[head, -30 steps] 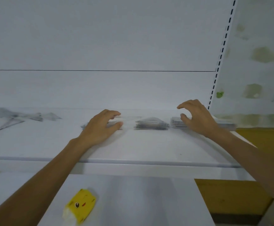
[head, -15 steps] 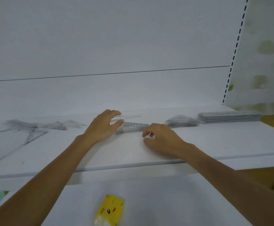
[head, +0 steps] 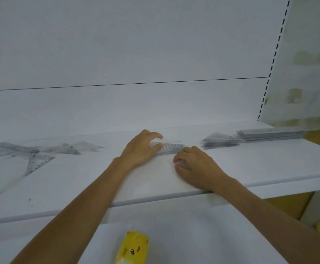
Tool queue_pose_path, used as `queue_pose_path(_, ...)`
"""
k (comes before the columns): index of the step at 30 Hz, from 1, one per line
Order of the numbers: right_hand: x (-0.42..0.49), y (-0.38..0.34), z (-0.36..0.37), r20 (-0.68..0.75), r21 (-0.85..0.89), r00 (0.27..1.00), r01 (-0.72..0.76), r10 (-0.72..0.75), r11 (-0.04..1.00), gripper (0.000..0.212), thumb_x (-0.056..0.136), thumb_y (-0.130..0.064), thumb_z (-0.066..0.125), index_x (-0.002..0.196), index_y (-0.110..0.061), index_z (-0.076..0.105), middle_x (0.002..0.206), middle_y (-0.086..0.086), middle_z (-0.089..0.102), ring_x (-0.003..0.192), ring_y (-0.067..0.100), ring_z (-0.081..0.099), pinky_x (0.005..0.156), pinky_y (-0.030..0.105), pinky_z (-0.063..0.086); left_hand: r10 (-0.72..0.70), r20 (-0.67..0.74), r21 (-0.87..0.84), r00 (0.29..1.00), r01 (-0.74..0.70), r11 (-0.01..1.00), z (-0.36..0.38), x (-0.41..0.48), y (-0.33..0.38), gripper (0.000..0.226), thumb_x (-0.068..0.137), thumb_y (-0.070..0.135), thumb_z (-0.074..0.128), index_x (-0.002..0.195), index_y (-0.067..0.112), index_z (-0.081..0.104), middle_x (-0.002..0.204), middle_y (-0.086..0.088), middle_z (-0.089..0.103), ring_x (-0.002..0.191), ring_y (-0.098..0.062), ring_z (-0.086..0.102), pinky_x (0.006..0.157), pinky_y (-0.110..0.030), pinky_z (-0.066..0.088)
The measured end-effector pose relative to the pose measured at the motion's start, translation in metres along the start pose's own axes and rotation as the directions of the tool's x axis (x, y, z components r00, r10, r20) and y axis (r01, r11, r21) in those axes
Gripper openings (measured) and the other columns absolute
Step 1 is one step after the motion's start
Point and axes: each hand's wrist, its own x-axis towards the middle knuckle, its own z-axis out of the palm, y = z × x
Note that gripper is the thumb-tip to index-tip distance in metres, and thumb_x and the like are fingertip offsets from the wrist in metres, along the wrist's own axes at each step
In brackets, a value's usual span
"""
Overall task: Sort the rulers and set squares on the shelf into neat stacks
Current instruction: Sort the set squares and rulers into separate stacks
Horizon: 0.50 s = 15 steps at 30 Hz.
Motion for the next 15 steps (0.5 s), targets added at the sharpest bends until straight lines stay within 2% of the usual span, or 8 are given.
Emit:
queue_pose_path(6,0.001,0.000,0.001,0.006,0.010,1.000,-0.013,0.012,1.000,0.025,0.090,-0.028,0.046,0.109,-0.019,0.060,0.114,-0.002,0.058,0.105,0.017,0.046,0.086,0.027,0.036,0.017,-0.031,-0.030,0.999,-0.017,0.999,0.009,0.004,-0.003,0.030,0.089,0.037,0.052,0.119,0.033,0.055,0.125,0.003,0.050,0.115,-0.015,0.048,0.098,-0.036,0.040)
queue_pose_path(11,0.001,0.000,0.002,0.000,-0.008,1.000,-0.005,0.005,1.000,0.026,0.091,-0.028,0.045,0.110,-0.019,0.060,0.115,-0.002,0.058,0.104,0.017,0.046,0.086,0.027,0.037,0.006,0.007,-0.040,1.000,-0.005,0.999,0.013,0.008,-0.005,0.031,0.087,0.039,0.053,0.117,0.032,0.056,0.118,0.002,0.053,0.108,-0.013,0.050,0.094,-0.033,0.041)
queue_pose_path(15,0.001,-0.001,0.002,-0.013,-0.014,1.000,0.002,-0.002,1.000,0.026,0.091,-0.027,0.044,0.110,-0.018,0.060,0.113,-0.001,0.059,0.104,0.018,0.046,0.085,0.028,0.037,0.029,0.041,-0.023,0.999,-0.028,0.999,0.017,0.010,-0.006,0.032,0.088,0.038,0.052,0.118,0.028,0.056,0.119,0.002,0.053,0.110,-0.011,0.048,0.091,-0.026,0.038)
